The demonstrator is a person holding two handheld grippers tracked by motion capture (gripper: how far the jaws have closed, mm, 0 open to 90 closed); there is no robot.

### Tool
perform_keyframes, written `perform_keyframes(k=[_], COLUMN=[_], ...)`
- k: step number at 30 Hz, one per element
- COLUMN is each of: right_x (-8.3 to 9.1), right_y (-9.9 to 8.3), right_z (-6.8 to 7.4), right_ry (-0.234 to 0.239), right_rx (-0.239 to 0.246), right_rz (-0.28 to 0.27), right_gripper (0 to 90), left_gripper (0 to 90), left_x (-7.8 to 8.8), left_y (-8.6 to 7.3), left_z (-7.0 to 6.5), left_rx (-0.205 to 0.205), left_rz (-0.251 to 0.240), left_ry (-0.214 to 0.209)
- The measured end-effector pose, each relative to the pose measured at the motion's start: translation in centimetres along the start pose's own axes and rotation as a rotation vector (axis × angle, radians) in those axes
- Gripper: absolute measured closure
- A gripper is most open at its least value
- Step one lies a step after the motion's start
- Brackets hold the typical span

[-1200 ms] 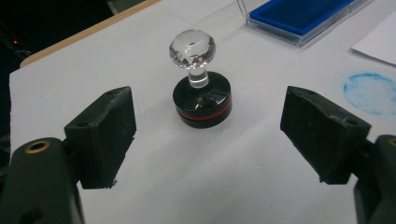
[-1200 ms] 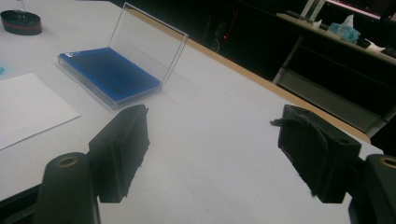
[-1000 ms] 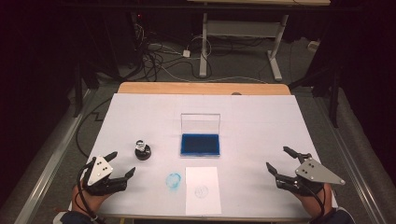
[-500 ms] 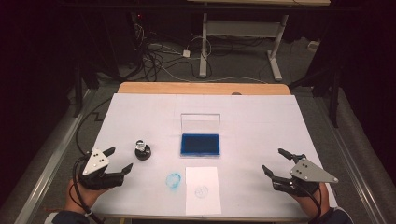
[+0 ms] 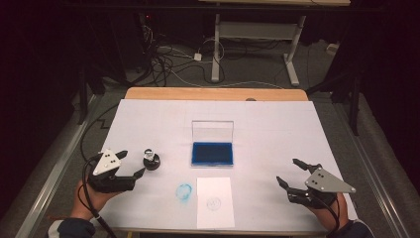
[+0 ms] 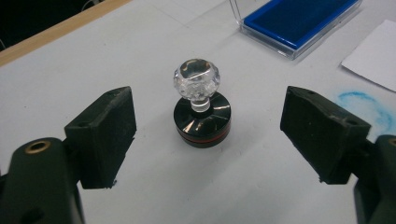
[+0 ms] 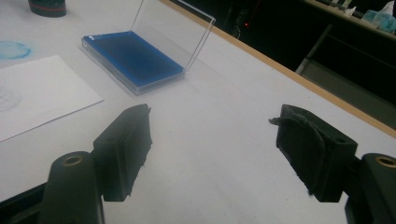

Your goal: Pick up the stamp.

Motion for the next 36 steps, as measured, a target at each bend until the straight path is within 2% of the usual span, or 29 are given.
perform_keyframes(k=[9, 24, 31, 36], right_x=[-0.2, -0.3, -0.3, -0.6], right_y=[-0.1, -0.2, -0.2, -0.2], right_z=[0.1, 0.2, 0.3, 0.4], right_ry=[0.017, 0.022, 0.029, 0.043], right_rx=[0.001, 0.002, 0.006, 0.012], right_rz=[0.013, 0.022, 0.023, 0.031], right_gripper=[26.5, 26.6, 26.8, 27.2], left_gripper=[17.5, 17.6, 17.8, 18.4], left_x=[-1.9, -4.1, -5.1, -5.6], left_y=[1.0, 2.2, 2.3, 2.1], left_z=[0.7, 1.0, 1.5, 1.8], left_rx=[0.02, -0.007, 0.011, 0.024], left_rz=[0.035, 0.068, 0.091, 0.109], left_ry=[-0.047, -0.048, -0.061, -0.086])
Point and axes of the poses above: each handheld gripper's, and its own axes: x roughly backward along the jaws, y roughly out of its top, z roughly to its left, the point moved 1 cm from there along -x, roughly forward along the jaws, and after that the axes turned 1 degree about -z, right-handed, at the moved point
